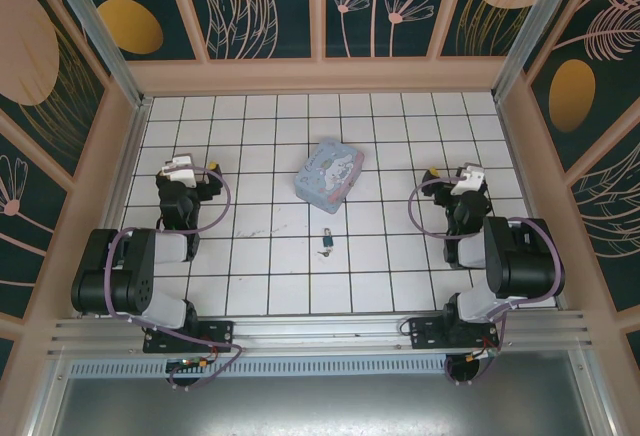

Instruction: Unlock a padlock with a key

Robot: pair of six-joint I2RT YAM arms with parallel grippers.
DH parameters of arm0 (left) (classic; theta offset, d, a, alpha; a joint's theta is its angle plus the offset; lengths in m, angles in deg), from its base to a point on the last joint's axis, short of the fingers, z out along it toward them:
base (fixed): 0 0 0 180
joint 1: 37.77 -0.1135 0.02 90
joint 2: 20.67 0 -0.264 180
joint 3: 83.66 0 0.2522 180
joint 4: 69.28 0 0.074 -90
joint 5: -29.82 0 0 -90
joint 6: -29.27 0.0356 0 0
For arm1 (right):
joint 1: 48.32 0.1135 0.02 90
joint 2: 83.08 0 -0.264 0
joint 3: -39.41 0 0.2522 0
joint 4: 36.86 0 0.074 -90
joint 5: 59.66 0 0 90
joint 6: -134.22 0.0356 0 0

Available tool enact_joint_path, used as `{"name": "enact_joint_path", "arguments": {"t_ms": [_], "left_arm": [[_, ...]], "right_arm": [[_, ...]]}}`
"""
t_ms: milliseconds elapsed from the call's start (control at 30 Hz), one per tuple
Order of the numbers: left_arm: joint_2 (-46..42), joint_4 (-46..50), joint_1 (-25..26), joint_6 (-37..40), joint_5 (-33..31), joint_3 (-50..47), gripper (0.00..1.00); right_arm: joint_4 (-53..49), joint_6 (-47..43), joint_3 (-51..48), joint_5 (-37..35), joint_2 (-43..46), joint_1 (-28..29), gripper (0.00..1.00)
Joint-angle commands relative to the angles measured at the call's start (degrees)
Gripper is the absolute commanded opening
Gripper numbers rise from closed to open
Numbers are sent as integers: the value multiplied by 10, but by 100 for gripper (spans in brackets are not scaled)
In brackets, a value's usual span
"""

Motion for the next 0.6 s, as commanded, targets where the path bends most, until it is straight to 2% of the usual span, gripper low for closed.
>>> {"name": "enact_joint_path", "arguments": {"t_ms": [0, 567], "left_arm": [[1, -19, -3, -9, -10, -2, 99], [-1, -22, -3, -9, -9, -5, 99]], "right_arm": [[6, -13, 4, -17, 0, 7, 99], [2, -12, 6, -6, 1, 3, 99]]}}
